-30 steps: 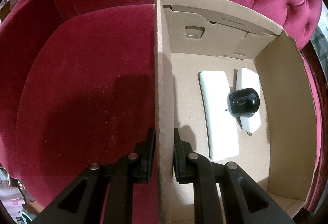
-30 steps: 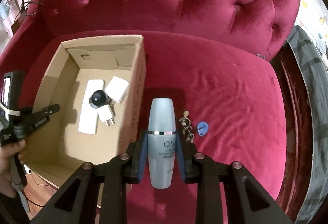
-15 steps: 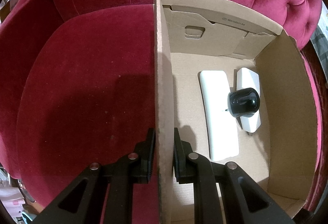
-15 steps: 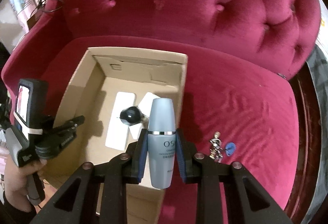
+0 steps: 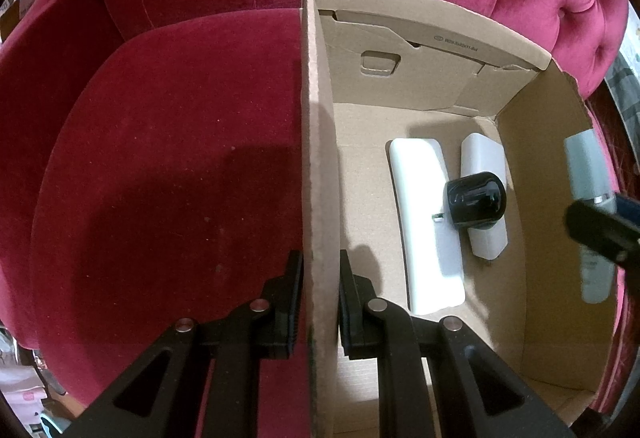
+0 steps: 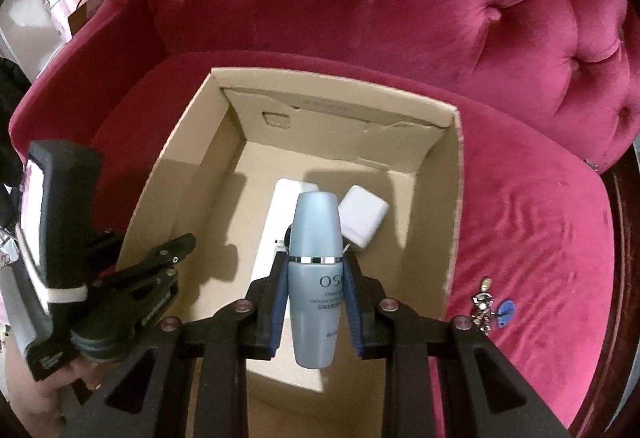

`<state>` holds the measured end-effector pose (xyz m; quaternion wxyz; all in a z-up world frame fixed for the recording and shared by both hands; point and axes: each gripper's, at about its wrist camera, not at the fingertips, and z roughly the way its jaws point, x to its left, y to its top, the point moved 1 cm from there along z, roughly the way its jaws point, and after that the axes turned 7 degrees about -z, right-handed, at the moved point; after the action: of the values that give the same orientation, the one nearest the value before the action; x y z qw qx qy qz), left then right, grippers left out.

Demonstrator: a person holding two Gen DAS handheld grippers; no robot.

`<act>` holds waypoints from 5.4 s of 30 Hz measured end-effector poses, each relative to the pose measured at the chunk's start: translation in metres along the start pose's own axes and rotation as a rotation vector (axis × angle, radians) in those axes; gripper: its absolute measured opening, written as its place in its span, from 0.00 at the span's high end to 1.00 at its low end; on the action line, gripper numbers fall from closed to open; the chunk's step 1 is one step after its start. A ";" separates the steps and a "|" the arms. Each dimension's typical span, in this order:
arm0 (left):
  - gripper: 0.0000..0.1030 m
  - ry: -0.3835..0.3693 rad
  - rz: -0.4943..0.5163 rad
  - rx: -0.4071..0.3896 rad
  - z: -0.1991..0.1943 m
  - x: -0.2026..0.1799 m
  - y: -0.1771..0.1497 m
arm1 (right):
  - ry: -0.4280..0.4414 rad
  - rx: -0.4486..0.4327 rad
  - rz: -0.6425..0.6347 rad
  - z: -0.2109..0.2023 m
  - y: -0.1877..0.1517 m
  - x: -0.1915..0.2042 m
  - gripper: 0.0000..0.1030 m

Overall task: Organize rigid objects
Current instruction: 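Lift the OSM bottle with the right gripper and carry it over the box, then lower the OSM bottle beside the white device and open the right gripper, then move the right gripper out of the box toward the keys, then close the right gripper on the key ring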

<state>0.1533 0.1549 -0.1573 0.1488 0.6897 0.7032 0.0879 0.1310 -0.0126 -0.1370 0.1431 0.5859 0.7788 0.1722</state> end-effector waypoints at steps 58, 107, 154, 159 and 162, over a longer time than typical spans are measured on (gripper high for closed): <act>0.84 0.003 0.004 0.001 -0.002 -0.001 0.002 | 0.034 0.003 -0.004 0.026 -0.002 0.014 0.33; 0.84 0.005 0.003 0.000 -0.002 -0.001 0.001 | -0.229 0.030 0.198 -0.013 -0.053 -0.148 0.00; 0.84 0.015 0.007 -0.001 -0.001 -0.004 0.001 | -0.123 0.124 0.132 0.080 -0.078 -0.152 0.89; 0.84 0.015 0.007 -0.001 -0.001 -0.004 0.001 | -0.122 0.117 0.132 0.068 -0.078 -0.146 0.89; 0.84 0.015 0.007 -0.001 0.000 -0.004 0.001 | -0.121 0.105 0.135 0.059 -0.077 -0.145 0.90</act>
<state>0.1539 0.1512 -0.1562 0.1436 0.6915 0.7017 0.0940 0.1291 -0.1661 -0.2202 0.1470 0.6530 0.7355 0.1046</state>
